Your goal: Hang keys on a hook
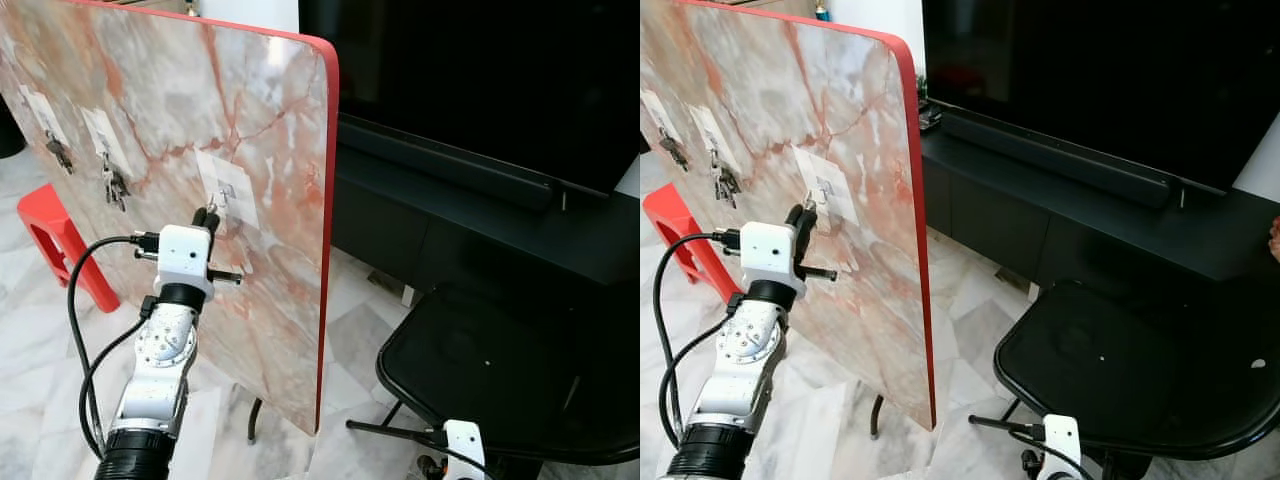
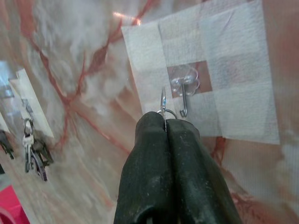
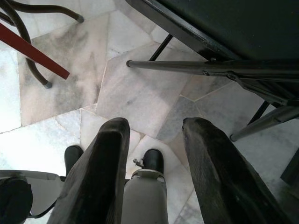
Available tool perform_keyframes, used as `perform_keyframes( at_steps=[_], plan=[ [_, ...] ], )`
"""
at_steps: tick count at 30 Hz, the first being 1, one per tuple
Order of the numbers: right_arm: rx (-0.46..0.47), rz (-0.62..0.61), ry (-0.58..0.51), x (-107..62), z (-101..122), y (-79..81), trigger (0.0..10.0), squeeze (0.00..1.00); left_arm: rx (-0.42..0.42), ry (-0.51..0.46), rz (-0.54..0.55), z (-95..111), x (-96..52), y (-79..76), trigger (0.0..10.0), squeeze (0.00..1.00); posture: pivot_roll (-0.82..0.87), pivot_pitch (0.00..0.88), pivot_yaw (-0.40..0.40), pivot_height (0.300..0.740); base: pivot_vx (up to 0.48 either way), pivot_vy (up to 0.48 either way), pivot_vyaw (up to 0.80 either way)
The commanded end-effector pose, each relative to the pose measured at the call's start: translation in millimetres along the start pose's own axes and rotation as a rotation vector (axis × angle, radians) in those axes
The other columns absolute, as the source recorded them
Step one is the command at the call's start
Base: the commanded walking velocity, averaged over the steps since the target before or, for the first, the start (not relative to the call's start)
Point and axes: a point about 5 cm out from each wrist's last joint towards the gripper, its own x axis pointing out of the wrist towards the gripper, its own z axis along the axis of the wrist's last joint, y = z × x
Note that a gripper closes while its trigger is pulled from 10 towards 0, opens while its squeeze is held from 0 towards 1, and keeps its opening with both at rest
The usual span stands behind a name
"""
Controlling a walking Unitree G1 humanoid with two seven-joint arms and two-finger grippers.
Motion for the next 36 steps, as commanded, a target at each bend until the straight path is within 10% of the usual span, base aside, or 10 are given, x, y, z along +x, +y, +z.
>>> perform_keyframes(
  at_steps=[1,36],
  plan=[
    [-0.001,-0.001,0.002,-0.2,-0.2,-1.3,10.0,0.00,0.004,-0.002,-0.012,2.3,4.0,0.9,10.0,0.00,-0.03,0.000,-0.012,0.740,0.000,0.000,0.00],
    [-0.002,-0.003,0.001,-0.3,0.1,-2.1,10.0,0.00,-0.007,-0.008,-0.138,3.4,10.3,-11.6,10.0,0.00,-0.03,0.000,-0.015,0.740,0.000,0.000,0.00]
  ],
)
